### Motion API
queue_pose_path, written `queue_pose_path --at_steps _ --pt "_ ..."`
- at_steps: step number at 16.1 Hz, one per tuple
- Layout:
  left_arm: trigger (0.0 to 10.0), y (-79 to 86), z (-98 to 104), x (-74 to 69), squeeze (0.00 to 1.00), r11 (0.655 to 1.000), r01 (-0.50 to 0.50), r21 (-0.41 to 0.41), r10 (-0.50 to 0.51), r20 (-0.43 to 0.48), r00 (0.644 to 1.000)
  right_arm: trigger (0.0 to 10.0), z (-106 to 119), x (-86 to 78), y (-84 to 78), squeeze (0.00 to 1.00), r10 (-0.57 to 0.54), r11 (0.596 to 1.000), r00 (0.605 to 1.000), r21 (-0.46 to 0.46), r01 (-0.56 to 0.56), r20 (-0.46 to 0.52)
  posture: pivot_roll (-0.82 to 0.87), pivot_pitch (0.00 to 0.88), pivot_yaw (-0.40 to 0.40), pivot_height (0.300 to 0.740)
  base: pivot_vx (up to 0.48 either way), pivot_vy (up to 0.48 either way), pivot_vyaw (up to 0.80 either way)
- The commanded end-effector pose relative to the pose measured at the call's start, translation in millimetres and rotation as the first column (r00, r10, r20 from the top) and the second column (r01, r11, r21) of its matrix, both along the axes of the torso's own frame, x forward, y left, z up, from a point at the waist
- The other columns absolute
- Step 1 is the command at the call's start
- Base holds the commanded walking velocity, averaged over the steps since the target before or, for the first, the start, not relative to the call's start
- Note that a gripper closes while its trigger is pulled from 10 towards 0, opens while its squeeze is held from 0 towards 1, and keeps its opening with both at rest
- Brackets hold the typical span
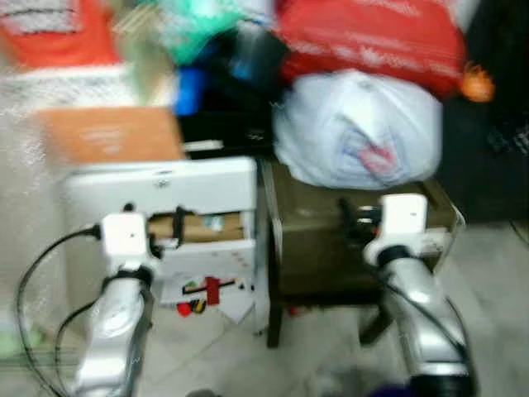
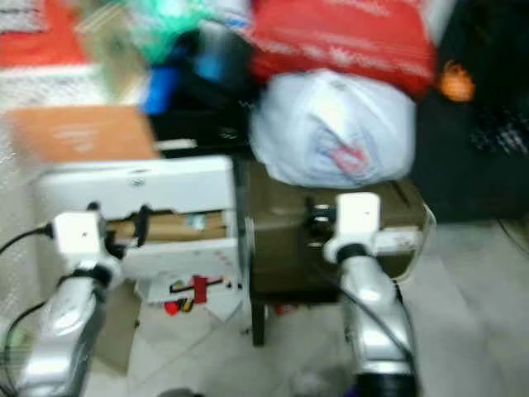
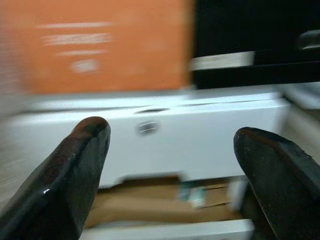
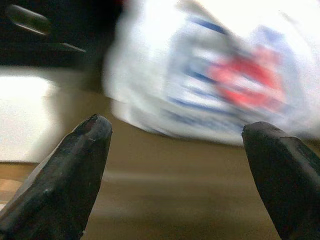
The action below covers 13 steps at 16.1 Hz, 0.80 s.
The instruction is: Clean up the room
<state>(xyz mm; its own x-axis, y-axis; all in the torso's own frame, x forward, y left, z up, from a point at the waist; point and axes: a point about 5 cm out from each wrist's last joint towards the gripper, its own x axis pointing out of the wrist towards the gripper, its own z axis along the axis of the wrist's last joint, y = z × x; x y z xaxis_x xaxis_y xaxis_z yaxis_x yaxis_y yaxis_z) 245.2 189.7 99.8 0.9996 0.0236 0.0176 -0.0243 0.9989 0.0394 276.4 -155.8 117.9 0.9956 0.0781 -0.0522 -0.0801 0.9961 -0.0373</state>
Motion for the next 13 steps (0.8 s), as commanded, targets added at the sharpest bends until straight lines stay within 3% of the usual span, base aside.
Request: queue_pose_path --at_steps 1,3,9,12,13 --pt "10.0 3.6 5 -7.4 0.0 1.0 -0.002 0.031 0.001 0.038 0.999 10.0 3 9.0 10.4 0.0 0.052 0.999 0.999 0.009 -0.052 0.004 -0.07 0.0 -0.027 0.74 0.0 0.0 0.8" --pt "10.0 5.0 4 -11.6 0.0 0.999 -0.004 0.032 0.002 0.036 0.999 10.0 3 12.6 13.8 0.0 0.069 0.998 0.998 0.009 -0.069 0.004 -0.07 0.0 -0.029 0.74 0.0 0.0 0.8" --pt "10.0 4.2 6 -5.0 0.0 1.0 0.029 0.003 -0.029 0.039 0.999 10.0 4 10.8 4.6 0.0 0.02 1.0 1.0 0.012 -0.02 0.012 -0.11 0.0 0.019 0.74 0.0 0.0 0.8" --pt "10.0 5.8 3 -8.0 0.0 0.998 0.04 0.044 -0.041 0.015 0.999 10.0 1 2.5 -5.2 0.0 -0.027 1.0 1.0 0.016 0.026 0.009 -0.12 0.0 0.042 0.74 0.0 0.0 0.0" --pt "10.0 5.0 0 -10.1 0.0 0.997 0.05 0.06 -0.05 0.005 0.999 10.0 -4 -6.8 -16.1 0.0 -0.073 0.997 0.997 0.017 0.073 -0.009 -0.13 0.0 0.055 0.74 0.0 0.0 0.0"
